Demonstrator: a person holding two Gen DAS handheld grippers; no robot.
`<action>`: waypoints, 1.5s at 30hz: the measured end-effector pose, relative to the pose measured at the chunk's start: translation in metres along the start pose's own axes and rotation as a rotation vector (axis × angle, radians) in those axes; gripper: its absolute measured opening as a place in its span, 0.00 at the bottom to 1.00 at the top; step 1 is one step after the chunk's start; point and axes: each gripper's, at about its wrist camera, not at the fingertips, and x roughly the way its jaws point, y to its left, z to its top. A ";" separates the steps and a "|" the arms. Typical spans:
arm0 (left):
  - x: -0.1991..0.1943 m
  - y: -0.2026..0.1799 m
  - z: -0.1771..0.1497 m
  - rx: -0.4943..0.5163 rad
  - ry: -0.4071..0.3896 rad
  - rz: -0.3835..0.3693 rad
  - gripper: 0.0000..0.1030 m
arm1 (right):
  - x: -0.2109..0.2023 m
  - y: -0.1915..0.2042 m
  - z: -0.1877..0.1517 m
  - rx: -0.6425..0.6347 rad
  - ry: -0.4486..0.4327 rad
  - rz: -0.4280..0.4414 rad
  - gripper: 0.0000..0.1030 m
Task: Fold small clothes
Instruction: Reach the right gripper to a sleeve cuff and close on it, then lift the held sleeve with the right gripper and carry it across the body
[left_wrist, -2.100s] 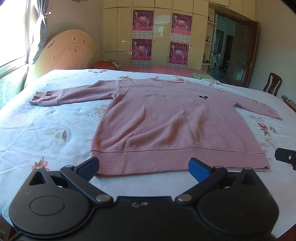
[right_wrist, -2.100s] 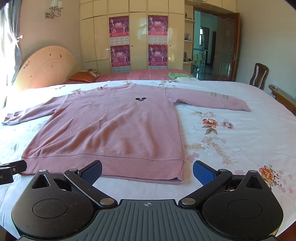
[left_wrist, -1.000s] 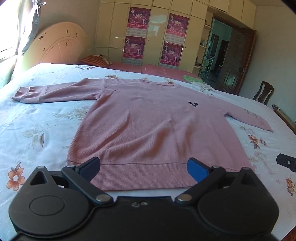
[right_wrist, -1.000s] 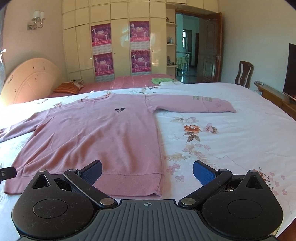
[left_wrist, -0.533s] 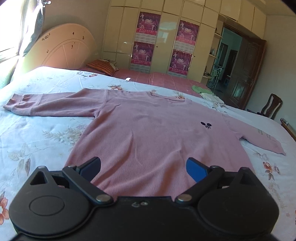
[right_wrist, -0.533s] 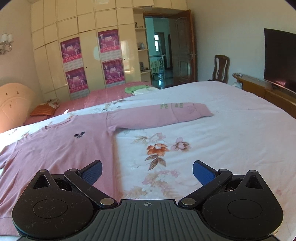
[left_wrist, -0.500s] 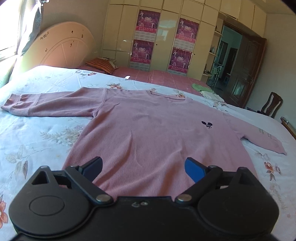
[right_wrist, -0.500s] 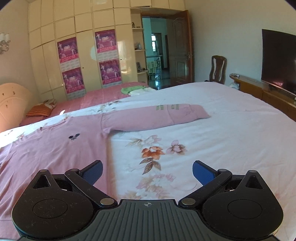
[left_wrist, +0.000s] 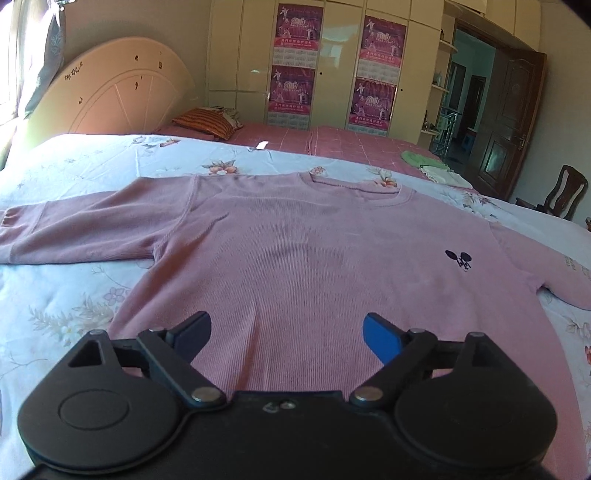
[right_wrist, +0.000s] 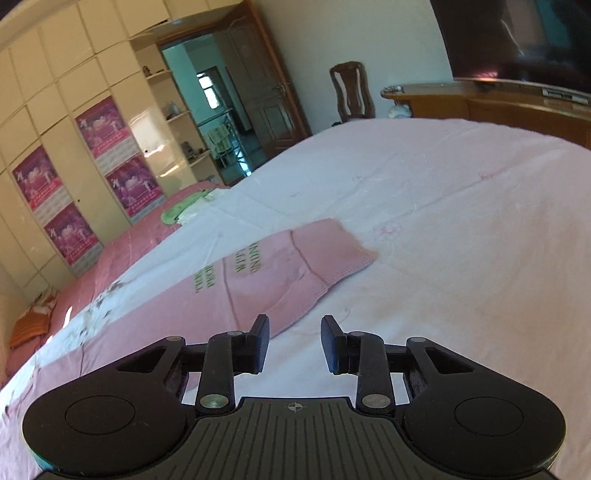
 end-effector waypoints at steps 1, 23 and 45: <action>0.006 -0.001 0.001 -0.006 0.010 0.001 0.87 | 0.010 -0.008 0.005 0.036 0.010 0.010 0.30; 0.053 0.021 0.023 -0.027 0.118 0.077 0.91 | -0.013 -0.025 0.024 -0.071 -0.031 -0.028 0.07; 0.063 0.110 0.045 -0.016 0.082 0.053 0.90 | -0.131 0.279 -0.266 -0.651 0.226 0.535 0.07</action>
